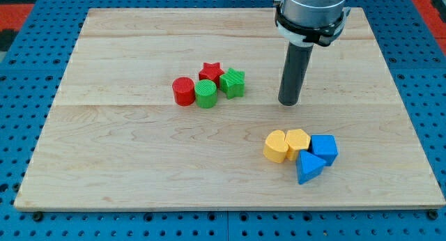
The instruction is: Move the red star to the top center
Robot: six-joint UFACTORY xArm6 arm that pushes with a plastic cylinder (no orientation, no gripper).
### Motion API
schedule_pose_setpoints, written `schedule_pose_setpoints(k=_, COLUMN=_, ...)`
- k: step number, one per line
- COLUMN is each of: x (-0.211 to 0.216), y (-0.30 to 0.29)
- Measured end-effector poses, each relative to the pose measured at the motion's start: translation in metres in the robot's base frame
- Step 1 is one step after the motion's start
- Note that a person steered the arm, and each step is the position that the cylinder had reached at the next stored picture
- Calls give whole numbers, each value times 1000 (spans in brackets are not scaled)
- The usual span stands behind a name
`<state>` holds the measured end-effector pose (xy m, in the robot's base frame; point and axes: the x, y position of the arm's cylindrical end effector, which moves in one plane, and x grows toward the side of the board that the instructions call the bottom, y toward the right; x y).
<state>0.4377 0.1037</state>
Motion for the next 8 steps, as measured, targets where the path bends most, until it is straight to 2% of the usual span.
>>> schedule_pose_setpoints(k=7, x=-13, y=-16)
schedule_pose_setpoints(k=8, x=-6, y=-73)
